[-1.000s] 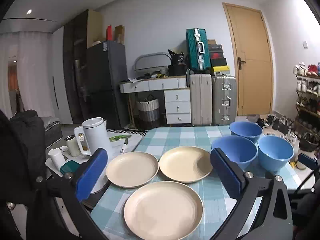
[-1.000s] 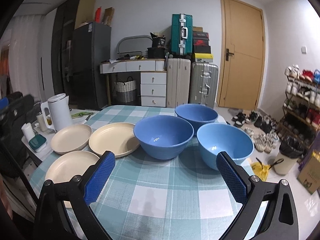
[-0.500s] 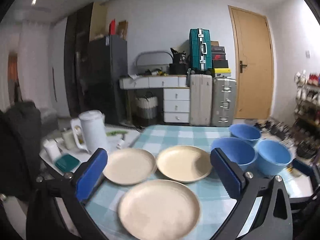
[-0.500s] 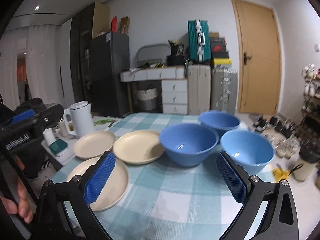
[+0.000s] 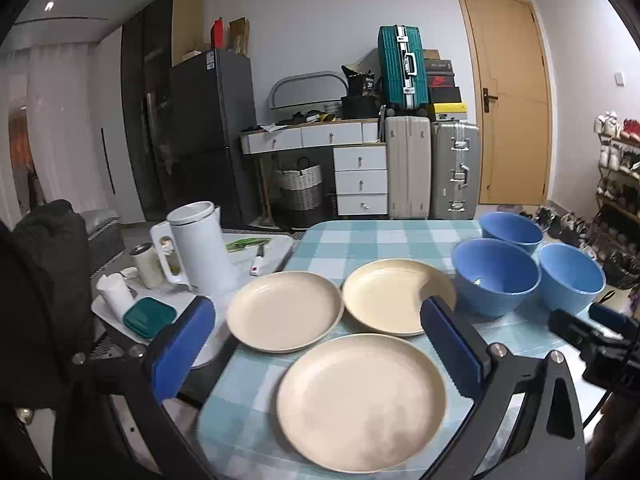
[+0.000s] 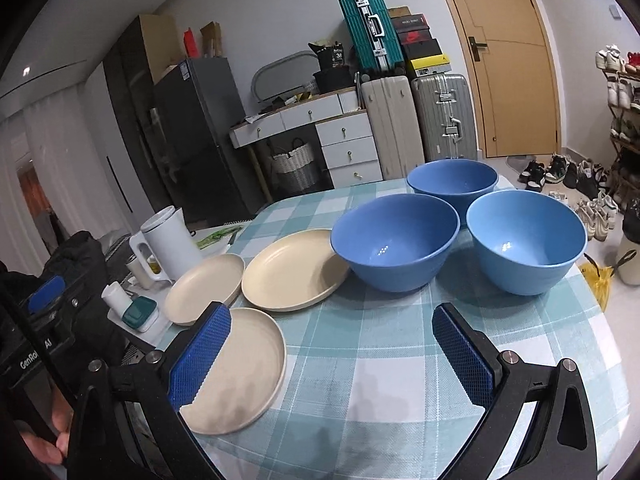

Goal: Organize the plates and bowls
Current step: 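Move both tools toward the cream plate nearest the tools, then close the left tool on the plate rim while the right tool grips the rim too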

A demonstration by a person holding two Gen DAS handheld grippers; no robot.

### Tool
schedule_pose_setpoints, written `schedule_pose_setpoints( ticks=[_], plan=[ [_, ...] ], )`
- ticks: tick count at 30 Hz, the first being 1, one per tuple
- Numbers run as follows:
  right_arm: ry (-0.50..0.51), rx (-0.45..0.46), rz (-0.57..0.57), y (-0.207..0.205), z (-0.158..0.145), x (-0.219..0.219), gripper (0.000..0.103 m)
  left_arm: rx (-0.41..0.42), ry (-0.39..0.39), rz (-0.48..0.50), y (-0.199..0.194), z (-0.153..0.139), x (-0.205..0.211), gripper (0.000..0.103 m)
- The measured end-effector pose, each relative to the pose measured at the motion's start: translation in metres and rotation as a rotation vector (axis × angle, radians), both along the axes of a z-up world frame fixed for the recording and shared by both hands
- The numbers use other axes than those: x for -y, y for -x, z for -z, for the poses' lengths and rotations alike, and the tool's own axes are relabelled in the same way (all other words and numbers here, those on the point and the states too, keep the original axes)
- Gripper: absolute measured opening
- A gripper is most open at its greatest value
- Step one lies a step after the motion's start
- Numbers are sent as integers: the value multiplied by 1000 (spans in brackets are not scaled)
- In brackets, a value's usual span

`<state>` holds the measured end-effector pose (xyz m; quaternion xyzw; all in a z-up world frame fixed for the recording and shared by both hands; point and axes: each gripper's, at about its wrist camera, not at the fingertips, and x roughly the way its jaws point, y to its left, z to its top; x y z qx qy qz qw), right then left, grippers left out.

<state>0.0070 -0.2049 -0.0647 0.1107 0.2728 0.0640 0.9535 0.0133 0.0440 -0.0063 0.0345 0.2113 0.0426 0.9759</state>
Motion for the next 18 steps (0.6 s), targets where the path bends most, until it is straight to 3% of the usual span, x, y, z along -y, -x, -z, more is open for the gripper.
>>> schedule_pose_setpoints(
  ticks=[8, 15, 18],
  plan=[
    [67, 36, -82, -4, -5, -32, 103, -12, 84, -22, -7, -1, -44, 103],
    [114, 90, -185, -18, -37, -66, 103, -22, 146, -100, -30, 6, -82, 103],
    [145, 81, -228, -38, -56, -84, 103, -98, 192, -128, -54, 13, -99, 103]
  ],
)
